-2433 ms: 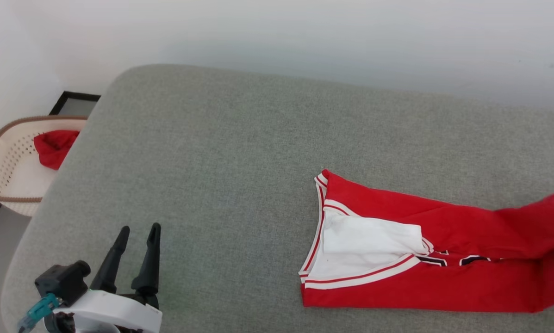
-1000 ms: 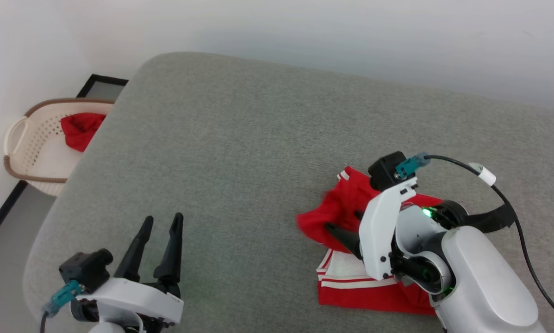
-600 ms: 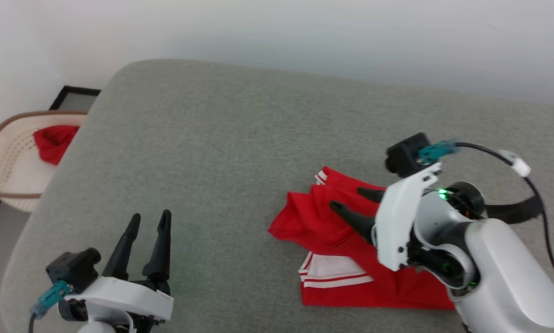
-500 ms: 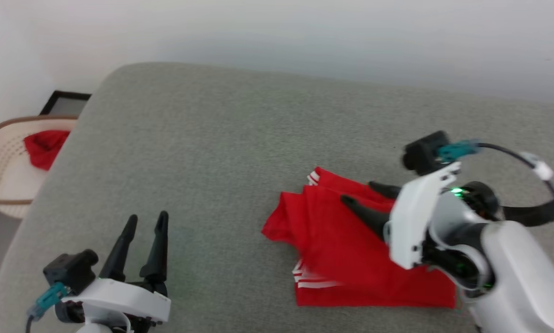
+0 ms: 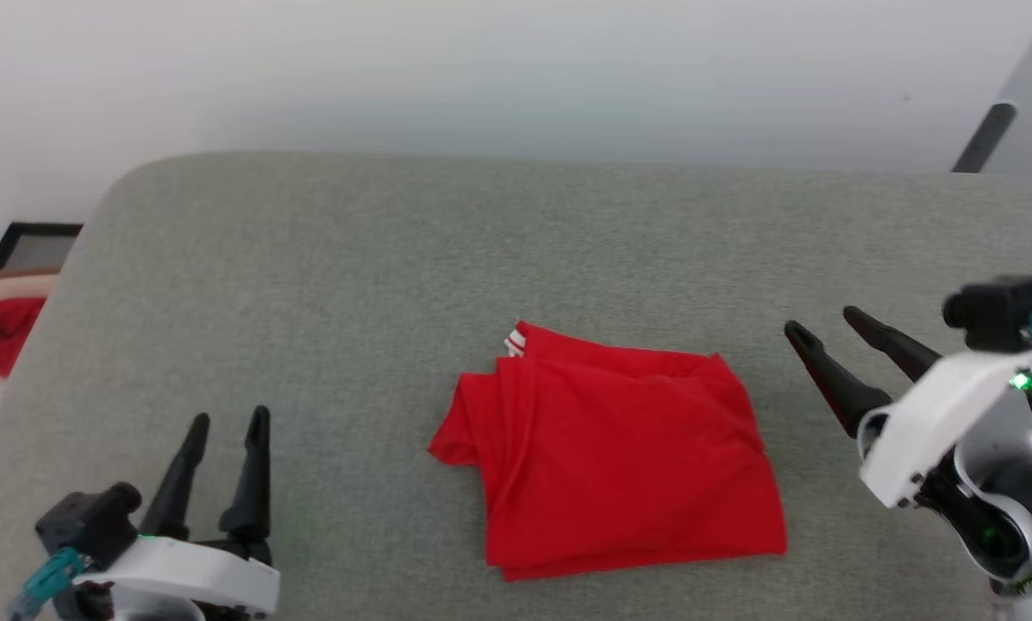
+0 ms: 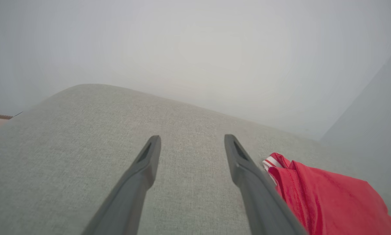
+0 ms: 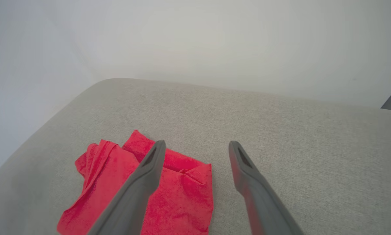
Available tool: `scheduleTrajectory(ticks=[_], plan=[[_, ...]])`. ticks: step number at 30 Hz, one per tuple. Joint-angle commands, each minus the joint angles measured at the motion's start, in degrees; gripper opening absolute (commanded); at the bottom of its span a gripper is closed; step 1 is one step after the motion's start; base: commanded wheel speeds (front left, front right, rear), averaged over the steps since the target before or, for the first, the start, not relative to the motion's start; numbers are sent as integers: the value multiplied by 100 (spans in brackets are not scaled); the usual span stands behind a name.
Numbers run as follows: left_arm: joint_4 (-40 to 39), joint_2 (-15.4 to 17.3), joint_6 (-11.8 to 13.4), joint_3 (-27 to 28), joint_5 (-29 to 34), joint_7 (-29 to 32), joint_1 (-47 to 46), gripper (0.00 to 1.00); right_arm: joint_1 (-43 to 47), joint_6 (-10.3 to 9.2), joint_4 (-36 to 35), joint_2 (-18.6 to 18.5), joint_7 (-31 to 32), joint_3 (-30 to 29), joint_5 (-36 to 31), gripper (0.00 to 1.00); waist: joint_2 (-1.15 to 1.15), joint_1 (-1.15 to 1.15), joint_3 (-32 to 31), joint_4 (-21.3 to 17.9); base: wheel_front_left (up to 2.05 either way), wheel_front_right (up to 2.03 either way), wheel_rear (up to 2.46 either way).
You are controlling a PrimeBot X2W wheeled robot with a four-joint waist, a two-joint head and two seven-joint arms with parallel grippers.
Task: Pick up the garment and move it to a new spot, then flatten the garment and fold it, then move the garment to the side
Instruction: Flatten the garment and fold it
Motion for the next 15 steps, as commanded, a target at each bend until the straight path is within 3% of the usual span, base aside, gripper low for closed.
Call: scheduleTrajectory(ticks=[1,9,15], plan=[[-56,40,-15,72,101,-2,74,100,118,-4,9,-93,-238,39,19,100,0,0,-90,-153,0,0,0],[-307,-5,-15,392,547,-2,292,100,541,-4,310,-702,-1933,114,-172,100,0,0,-207,-392,0,0,0],[-469,-53,-15,516,696,-2,493,100,856,-4,734,-855,-2933,-12,-370,100,0,0,-353,-523,0,0,0]])
